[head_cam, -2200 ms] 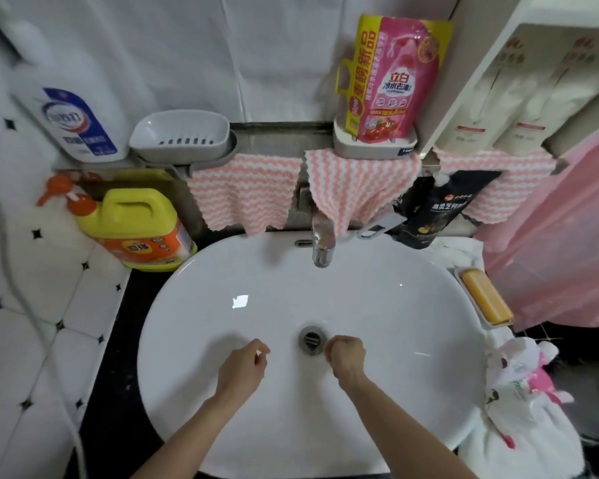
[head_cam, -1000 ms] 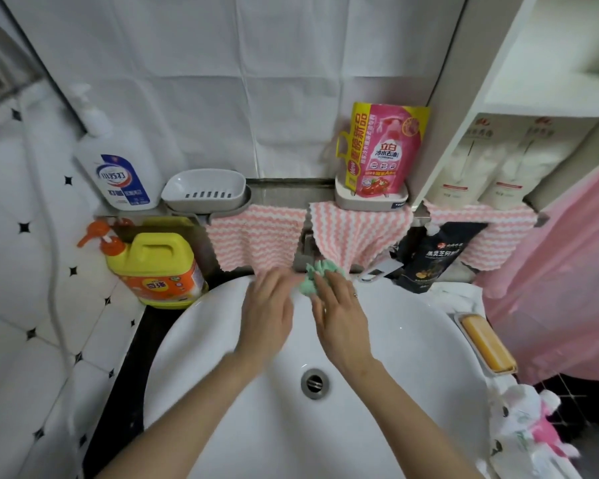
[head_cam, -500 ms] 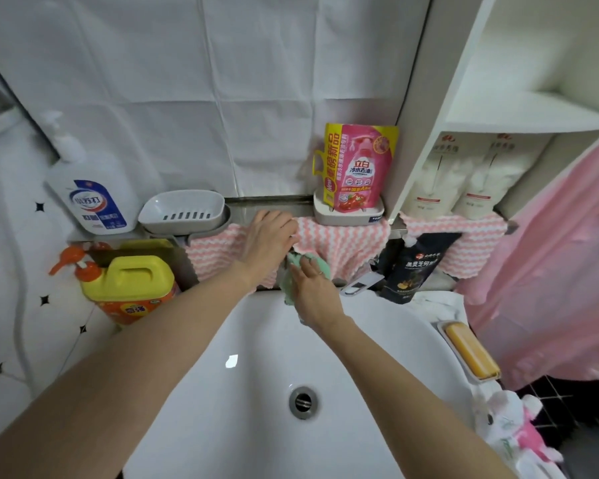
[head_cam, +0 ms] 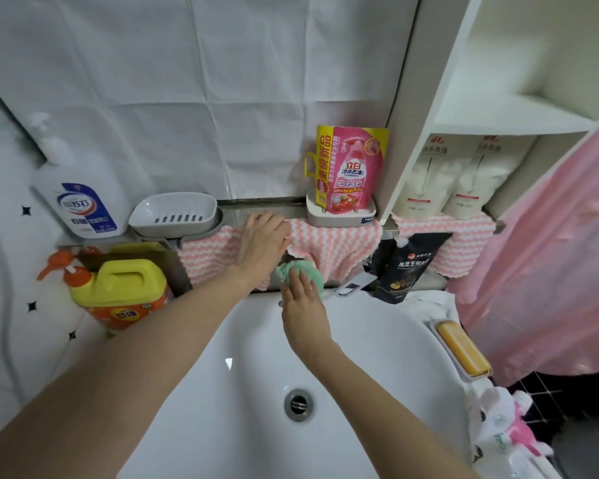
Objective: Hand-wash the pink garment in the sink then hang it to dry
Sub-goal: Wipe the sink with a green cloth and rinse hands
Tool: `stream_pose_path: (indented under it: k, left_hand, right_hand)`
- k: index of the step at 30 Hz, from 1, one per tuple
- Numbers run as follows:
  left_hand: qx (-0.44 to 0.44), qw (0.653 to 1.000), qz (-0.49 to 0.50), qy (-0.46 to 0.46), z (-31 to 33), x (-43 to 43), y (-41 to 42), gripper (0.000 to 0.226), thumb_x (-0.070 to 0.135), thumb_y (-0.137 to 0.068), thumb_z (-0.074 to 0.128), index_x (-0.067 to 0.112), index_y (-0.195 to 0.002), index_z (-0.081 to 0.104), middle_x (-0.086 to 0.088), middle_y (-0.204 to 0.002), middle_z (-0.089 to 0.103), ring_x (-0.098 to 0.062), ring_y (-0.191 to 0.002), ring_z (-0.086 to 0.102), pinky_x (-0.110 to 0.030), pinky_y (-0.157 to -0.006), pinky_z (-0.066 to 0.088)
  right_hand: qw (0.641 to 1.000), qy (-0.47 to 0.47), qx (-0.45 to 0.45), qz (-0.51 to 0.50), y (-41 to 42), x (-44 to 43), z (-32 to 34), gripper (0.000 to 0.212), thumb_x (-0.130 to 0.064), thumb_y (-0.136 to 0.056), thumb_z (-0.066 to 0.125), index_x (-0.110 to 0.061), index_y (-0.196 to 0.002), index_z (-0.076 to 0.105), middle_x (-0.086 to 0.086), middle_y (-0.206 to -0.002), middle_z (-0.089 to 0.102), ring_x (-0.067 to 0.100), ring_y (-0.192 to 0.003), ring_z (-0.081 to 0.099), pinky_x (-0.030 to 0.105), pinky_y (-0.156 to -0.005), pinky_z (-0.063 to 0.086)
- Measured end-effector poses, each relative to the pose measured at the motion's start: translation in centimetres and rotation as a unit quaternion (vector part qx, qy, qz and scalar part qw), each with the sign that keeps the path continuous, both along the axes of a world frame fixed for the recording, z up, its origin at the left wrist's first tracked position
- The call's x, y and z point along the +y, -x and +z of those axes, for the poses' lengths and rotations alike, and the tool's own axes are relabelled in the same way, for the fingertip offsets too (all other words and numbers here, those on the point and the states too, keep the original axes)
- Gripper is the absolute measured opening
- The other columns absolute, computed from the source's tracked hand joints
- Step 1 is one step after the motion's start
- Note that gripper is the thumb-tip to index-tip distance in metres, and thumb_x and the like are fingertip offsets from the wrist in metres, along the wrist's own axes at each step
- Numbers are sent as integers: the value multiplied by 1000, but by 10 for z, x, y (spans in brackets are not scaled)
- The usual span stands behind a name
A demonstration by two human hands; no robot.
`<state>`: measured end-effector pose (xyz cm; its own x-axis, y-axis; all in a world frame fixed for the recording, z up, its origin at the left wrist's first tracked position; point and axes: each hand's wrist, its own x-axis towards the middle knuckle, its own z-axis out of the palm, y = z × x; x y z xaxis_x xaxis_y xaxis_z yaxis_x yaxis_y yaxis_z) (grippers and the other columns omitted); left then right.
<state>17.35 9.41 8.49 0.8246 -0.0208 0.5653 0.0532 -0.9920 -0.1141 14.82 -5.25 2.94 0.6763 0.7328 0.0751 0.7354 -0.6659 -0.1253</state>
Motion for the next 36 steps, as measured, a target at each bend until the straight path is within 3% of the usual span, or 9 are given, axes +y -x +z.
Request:
stream_pose_path:
  k: [6,9,11,14,17,21,26,30,36]
  left_hand:
    - [-13,1000,-8,-3,0,-1,-3,9,23,-73,63,14,-73,61,-1,-77,59,-25,-76,59,-33,-73,30]
    - [-17,1000,-12,3,-1,-2,-2,11,17,-70,71,12,-74,62,-2,-78,60,-26,-77,60,-33,-73,29]
    - [-13,1000,-5,7,0,-4,-1,17,14,-67,76,12,-74,61,-3,-78,60,-26,-77,60,-33,-73,28]
    - [-7,1000,-1,17,1,-5,-1,19,12,-65,77,11,-74,61,-3,-78,60,-26,-76,59,-33,-72,28]
    - [2,1000,4,26,0,-5,-2,16,12,-66,74,11,-74,60,-3,-78,60,-26,-77,59,-34,-71,28]
    - [0,999,3,32,-1,-6,0,7,16,-71,64,12,-74,60,-3,-79,60,-27,-79,59,-32,-71,29]
    - [2,999,12,43,1,-8,-1,16,7,-68,75,11,-75,61,-4,-80,61,-28,-79,59,-34,-72,30]
    - [5,999,15,41,4,-10,-1,18,8,-66,77,11,-75,61,-5,-81,61,-28,-79,59,-33,-72,30]
    - [4,999,23,40,3,-10,-1,19,9,-66,79,11,-75,62,-4,-82,62,-27,-81,60,-34,-72,29]
  right_hand:
    - [976,-146,111,115,53,-63,-27,60,-19,-83,21,-6,-128,59,8,-139,51,21,-130,46,39,-106,41]
    - [927,-295,188,135,83,-101,-52,52,-6,-85,43,-35,-124,60,-1,-127,61,16,-119,58,38,-96,49]
    - [790,-500,344,-86,85,-105,-50,53,3,-85,48,-39,-110,68,2,-107,70,22,-101,66,42,-85,54]
    - [599,-613,352,-375,53,-88,-37,34,-3,-93,53,-30,-110,65,0,-116,67,19,-109,62,36,-96,48]
    - [491,-647,467,-350,27,-49,-15,31,-16,-98,49,-22,-128,55,5,-133,57,20,-119,56,40,-104,43]
    - [687,-514,440,-268,24,2,-3,37,-29,-101,41,-26,-137,50,-6,-142,48,12,-130,45,37,-111,35]
    - [678,-481,434,-348,8,8,3,40,-35,-100,38,-26,-138,48,1,-130,57,24,-120,52,37,-102,40]
    - [511,-523,601,-323,-5,-6,-9,35,-43,-97,44,-19,-112,65,9,-114,68,25,-102,63,34,-79,52]
    - [174,-604,754,-188,-1,-24,-20,36,-18,-75,76,-6,-109,71,16,-120,65,34,-100,67,47,-74,58]
